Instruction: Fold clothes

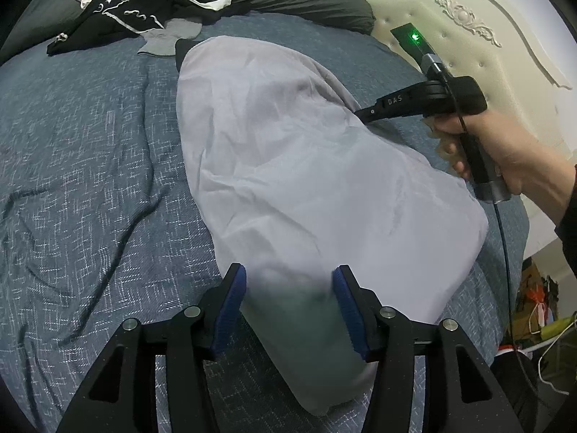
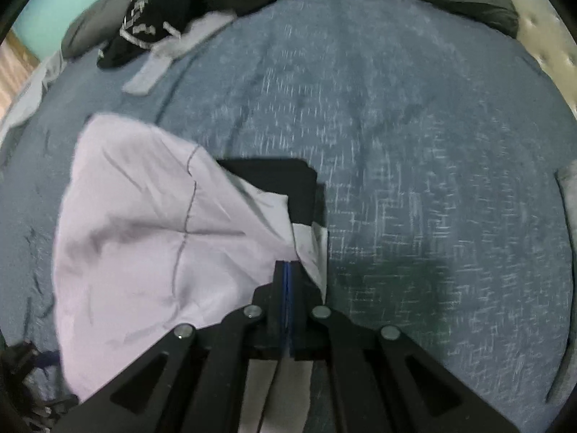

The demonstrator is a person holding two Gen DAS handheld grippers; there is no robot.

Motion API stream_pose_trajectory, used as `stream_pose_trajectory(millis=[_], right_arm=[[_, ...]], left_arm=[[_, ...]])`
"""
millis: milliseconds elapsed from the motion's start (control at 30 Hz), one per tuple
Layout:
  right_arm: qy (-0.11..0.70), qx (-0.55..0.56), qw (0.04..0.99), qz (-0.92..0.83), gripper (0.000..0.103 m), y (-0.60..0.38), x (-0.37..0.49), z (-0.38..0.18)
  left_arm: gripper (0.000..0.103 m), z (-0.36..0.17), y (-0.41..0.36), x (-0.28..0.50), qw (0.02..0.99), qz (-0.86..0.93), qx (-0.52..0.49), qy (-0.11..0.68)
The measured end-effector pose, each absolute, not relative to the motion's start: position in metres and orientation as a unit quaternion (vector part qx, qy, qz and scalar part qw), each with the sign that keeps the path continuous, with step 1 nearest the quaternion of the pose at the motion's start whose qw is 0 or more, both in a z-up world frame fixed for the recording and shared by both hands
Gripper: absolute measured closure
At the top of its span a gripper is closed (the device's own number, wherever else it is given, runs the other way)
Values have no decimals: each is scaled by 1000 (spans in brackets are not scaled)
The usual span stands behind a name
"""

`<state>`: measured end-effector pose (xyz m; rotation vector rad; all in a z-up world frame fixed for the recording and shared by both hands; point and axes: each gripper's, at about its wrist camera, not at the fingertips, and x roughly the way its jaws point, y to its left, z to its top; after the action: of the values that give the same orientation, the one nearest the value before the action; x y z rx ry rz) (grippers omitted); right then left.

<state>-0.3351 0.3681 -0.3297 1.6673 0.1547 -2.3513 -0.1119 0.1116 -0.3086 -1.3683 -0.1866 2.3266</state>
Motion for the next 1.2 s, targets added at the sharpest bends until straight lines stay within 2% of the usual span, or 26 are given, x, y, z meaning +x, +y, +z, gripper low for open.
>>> stream_pose_trajectory(millis=[333,500,667,867,1067,1200], right_arm=[[24,507,163,-846,103,371,-323,-270],[58,524,168,-833,103,348,-334,-284],[31,538,135,-832,103,358,-361,-306],[54,553,130,-821,103,349,-367,-314],[51,528,155,-833,103,348,-331,-277],[21,534,190,-823,103,351,-288,-263]], left_arm=[[45,-308,114,-106,212,841,-494,-69],[45,-312,113,-112,214,839,-495,-72],[43,-315,117,-117,215,839,-496,-68],[42,-317,118,-119,215,838,-497,-71],[42,-309,111,-118,211,842,-490,-78],[42,-306,105,-120,204,847,-484,-81]])
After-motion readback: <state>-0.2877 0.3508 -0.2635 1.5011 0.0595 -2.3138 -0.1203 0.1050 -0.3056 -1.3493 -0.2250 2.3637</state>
